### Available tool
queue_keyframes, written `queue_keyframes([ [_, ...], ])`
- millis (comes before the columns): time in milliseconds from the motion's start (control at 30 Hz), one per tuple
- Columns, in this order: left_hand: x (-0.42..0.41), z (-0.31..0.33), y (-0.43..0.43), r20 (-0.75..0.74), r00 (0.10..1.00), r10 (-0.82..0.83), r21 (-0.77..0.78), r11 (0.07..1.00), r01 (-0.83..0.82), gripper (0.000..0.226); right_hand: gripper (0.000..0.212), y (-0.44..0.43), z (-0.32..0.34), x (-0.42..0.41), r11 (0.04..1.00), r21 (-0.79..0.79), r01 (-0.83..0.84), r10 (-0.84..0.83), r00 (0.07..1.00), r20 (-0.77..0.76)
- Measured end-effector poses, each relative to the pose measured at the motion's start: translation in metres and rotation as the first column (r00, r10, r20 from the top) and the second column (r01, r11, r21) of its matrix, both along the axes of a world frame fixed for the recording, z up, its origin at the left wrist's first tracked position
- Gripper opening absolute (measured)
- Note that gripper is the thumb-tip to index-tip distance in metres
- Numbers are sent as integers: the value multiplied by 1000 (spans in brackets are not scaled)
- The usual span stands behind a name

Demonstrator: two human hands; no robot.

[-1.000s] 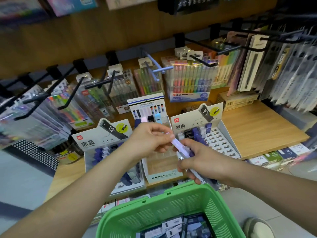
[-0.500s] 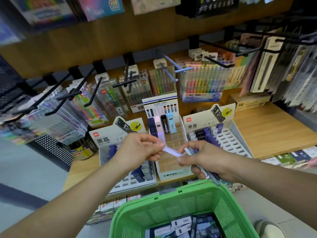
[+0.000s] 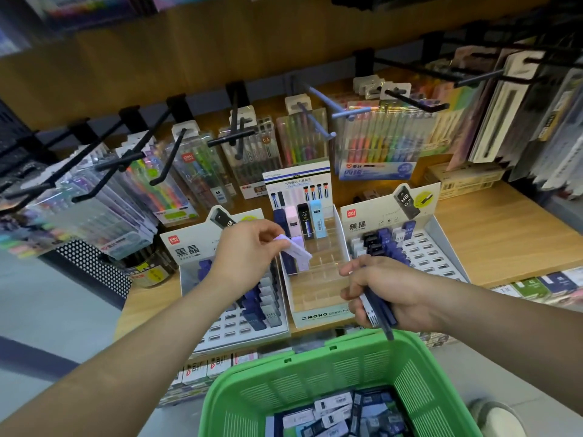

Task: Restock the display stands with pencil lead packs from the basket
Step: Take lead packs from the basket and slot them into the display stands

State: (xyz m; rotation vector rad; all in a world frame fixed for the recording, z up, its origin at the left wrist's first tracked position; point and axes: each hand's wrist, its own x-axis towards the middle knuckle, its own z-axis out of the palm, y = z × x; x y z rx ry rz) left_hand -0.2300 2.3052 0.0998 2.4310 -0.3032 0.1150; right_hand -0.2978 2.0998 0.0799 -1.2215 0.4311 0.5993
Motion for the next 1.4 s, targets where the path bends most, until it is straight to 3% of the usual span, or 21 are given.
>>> queue_keyframes([
  [67,2,-8,-5,70,997,-36,81,996,31,3,33,0,0,-1,1000,13,4,-4,1000,-24],
  [267,8,-32,-6,166,965,-204,351,927,135,16,43,3,5,-2,996,-48,-72,70,996,-52],
  [467,14,-42,-16,283,906,-316,494,857,145,12,46,4,4,-5,996,-45,-82,82,997,4],
  [567,19,-42,-20,282,894,-349,534,831,156,10,40,0,4,-3,998,-59,-36,39,998,53],
  [667,22,-40,-21,296,895,-335,540,831,132,10,18,-4,4,-2,995,-78,-60,67,994,91],
  [767,17,-33,-26,262,941,-215,354,928,113,5,11,-5,2,-3,998,-58,-30,35,996,78],
  [867,13,-18,-35,-19,992,-128,16,992,129,14,23,-5,0,-2,996,-89,-19,28,994,105],
  [900,12,-14,-35,-91,985,-144,-32,989,142,17,25,-4,1,-2,994,-105,-20,33,992,120],
  [1000,11,-6,-26,-74,983,-169,198,963,180,14,29,-2,4,-4,994,-108,-15,29,991,131],
  [1067,10,-5,-19,-123,981,-152,183,968,173,11,28,-1,5,-6,992,-108,-63,77,989,128],
  [1133,5,-4,-18,-346,917,-199,-179,973,144,9,25,0,5,-8,979,-155,-131,156,974,164],
  [1200,-1,1,-20,-501,790,-354,-501,863,68,11,21,1,5,-7,970,-199,-141,182,962,203],
  [1233,-4,2,-22,-525,742,-417,-574,817,53,20,17,2,5,-5,972,-196,-133,174,962,211],
  [1300,-7,5,-23,-518,719,-463,-599,796,82,37,13,2,7,-4,979,-156,-131,162,965,206],
  [1400,-10,9,-20,-458,796,-395,-524,844,118,35,11,4,10,-6,981,-124,-151,174,966,192],
])
